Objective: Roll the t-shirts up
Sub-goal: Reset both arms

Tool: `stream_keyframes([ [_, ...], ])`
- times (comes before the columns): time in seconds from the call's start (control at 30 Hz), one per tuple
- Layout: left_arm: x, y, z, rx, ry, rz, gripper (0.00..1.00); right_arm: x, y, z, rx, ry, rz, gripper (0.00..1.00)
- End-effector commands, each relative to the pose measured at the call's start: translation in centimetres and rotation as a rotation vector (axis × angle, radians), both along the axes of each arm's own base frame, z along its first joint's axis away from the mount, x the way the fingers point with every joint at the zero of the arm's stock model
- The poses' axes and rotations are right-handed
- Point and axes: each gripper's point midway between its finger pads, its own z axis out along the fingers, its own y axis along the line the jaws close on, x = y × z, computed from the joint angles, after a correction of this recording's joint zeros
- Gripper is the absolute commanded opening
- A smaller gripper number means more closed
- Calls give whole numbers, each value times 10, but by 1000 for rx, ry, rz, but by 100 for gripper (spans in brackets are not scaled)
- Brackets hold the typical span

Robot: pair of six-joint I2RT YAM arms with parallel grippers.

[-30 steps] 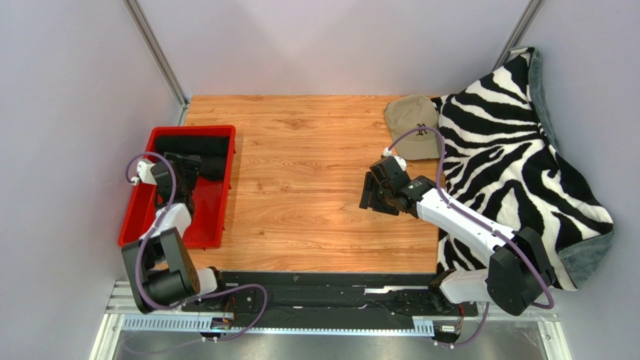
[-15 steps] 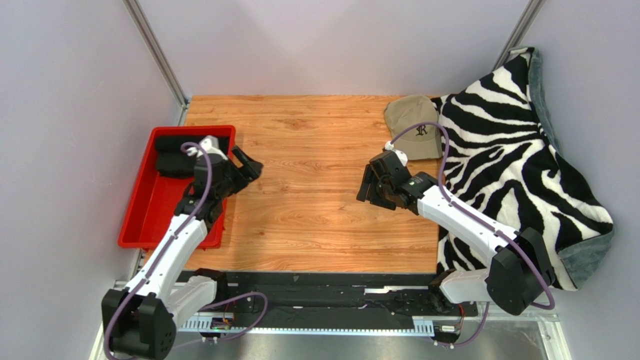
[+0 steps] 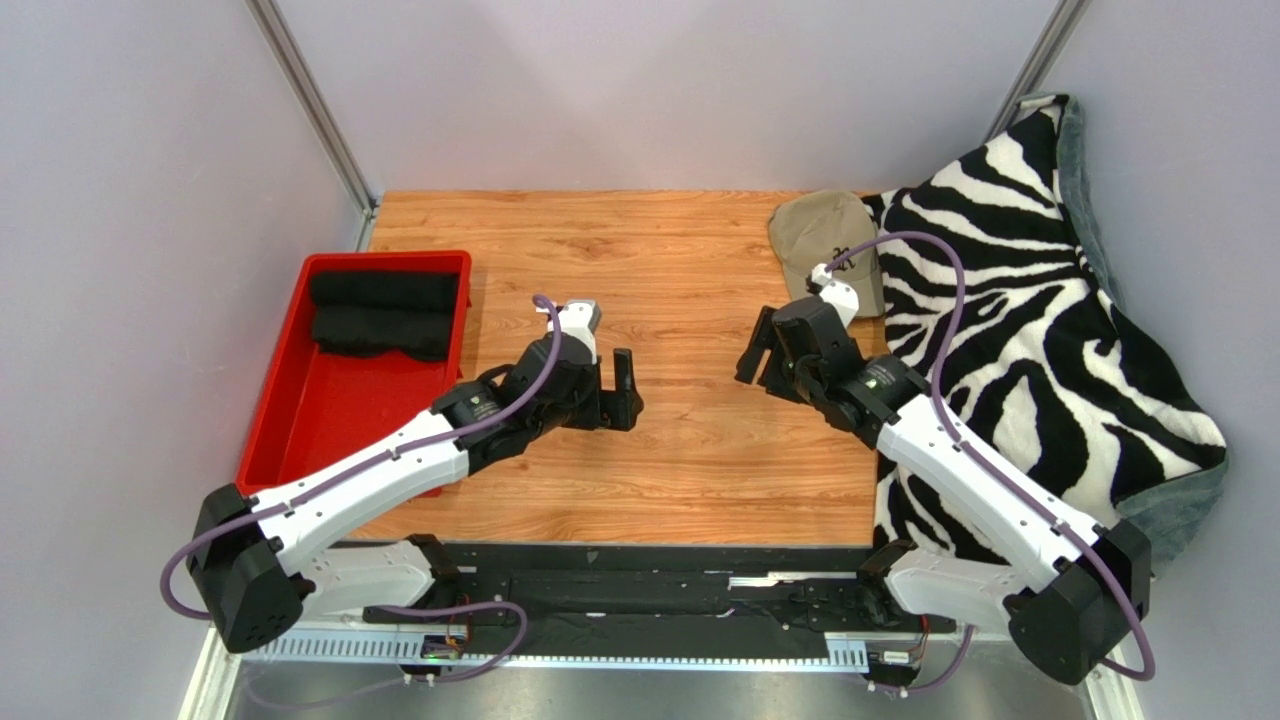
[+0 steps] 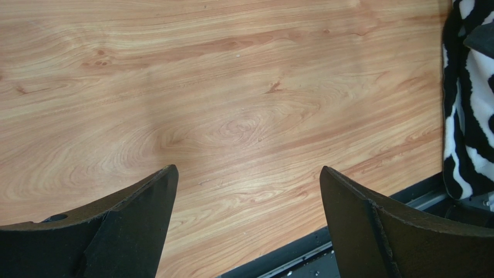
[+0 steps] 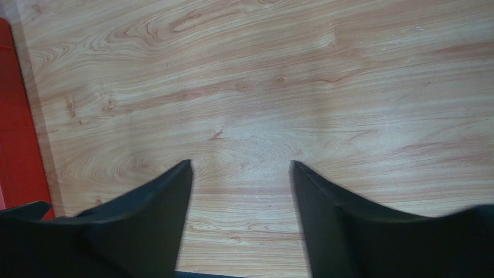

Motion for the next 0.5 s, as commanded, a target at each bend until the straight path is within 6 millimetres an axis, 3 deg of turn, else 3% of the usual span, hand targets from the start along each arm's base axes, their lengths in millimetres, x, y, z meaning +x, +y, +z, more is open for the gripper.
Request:
stream_keyframes([
  [0.0, 2, 10, 14, 43, -32, 11, 99, -3, -22, 16, -40, -53, -58, 99],
  [0.2, -1, 20, 38, 44, -101, -4, 99, -7, -37, 15, -65, -73, -113, 100],
  [0.47, -4, 21, 60, 93, -116, -68, 99, -8, -36, 13, -51, -77, -111, 100],
])
